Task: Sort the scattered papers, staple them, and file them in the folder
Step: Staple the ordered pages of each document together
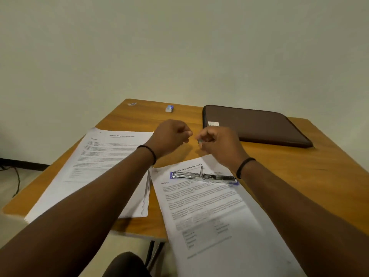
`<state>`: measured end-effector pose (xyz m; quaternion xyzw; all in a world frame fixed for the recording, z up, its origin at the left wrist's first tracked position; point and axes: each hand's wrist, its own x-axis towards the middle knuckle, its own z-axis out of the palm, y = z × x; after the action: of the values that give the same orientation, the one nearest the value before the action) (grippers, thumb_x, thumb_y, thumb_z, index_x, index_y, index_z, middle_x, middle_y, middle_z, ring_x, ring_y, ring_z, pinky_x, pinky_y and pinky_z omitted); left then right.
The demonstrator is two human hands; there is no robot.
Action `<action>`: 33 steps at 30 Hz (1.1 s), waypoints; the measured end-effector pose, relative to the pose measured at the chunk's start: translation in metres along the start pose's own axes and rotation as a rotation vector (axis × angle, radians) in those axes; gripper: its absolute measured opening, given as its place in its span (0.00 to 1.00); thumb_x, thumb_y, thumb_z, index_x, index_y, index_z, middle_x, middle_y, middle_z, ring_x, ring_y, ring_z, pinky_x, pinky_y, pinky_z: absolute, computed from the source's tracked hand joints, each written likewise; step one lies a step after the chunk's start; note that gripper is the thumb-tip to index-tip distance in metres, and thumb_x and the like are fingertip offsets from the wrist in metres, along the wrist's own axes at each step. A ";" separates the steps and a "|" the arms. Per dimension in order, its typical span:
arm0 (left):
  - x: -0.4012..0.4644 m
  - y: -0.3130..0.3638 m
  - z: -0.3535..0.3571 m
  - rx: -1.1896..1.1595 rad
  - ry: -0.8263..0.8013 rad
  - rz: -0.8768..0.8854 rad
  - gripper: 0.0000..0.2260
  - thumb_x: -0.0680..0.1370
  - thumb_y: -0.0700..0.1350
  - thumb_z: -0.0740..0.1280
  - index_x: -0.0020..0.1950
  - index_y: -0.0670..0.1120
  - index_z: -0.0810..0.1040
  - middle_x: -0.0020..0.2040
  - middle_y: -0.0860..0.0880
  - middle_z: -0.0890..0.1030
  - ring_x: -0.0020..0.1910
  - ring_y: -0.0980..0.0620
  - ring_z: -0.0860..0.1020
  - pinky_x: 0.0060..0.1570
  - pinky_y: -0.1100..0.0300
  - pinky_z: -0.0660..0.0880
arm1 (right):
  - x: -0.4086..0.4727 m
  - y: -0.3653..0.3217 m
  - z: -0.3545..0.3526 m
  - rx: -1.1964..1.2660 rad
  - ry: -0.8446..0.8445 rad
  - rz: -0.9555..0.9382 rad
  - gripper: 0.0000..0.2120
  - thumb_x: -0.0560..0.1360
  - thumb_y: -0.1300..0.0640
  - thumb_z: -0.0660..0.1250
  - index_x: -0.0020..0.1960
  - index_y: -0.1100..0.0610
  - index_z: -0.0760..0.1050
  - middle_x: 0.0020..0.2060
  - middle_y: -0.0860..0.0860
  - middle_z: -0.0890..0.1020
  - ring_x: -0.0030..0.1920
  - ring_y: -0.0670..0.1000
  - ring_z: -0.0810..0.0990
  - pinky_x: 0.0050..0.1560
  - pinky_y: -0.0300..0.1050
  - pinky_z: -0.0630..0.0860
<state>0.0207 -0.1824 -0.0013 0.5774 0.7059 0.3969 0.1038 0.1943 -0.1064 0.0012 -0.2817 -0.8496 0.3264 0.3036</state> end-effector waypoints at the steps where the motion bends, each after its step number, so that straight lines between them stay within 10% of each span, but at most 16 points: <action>1: -0.007 0.003 -0.001 -0.038 -0.006 -0.028 0.08 0.80 0.43 0.68 0.48 0.41 0.84 0.41 0.47 0.85 0.37 0.53 0.80 0.45 0.54 0.79 | -0.005 -0.005 0.000 -0.043 -0.002 -0.035 0.09 0.72 0.69 0.72 0.48 0.57 0.84 0.40 0.47 0.84 0.42 0.49 0.83 0.47 0.43 0.82; 8: -0.049 0.014 -0.008 -0.023 -0.080 -0.043 0.04 0.78 0.40 0.71 0.50 0.42 0.85 0.40 0.53 0.82 0.36 0.58 0.77 0.40 0.62 0.75 | -0.036 -0.033 -0.004 -0.131 -0.020 -0.139 0.05 0.73 0.64 0.74 0.47 0.55 0.85 0.41 0.46 0.85 0.41 0.42 0.81 0.47 0.38 0.80; 18: -0.065 0.027 -0.035 -0.690 -0.479 -0.533 0.11 0.80 0.42 0.66 0.56 0.35 0.81 0.43 0.42 0.83 0.33 0.52 0.80 0.32 0.63 0.76 | -0.049 -0.044 0.010 -0.225 0.078 -0.191 0.09 0.69 0.63 0.75 0.45 0.52 0.81 0.34 0.45 0.81 0.37 0.44 0.80 0.40 0.45 0.80; 33: -0.087 0.013 -0.023 -0.558 -0.291 -0.513 0.03 0.76 0.36 0.71 0.45 0.36 0.81 0.33 0.43 0.79 0.26 0.53 0.74 0.22 0.64 0.71 | -0.065 -0.036 0.028 -0.217 -0.064 -0.159 0.09 0.68 0.61 0.78 0.46 0.52 0.83 0.38 0.45 0.84 0.41 0.43 0.81 0.42 0.41 0.78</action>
<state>0.0432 -0.2702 -0.0044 0.3822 0.6703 0.4487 0.4509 0.2070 -0.1840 -0.0111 -0.2343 -0.9088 0.2164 0.2691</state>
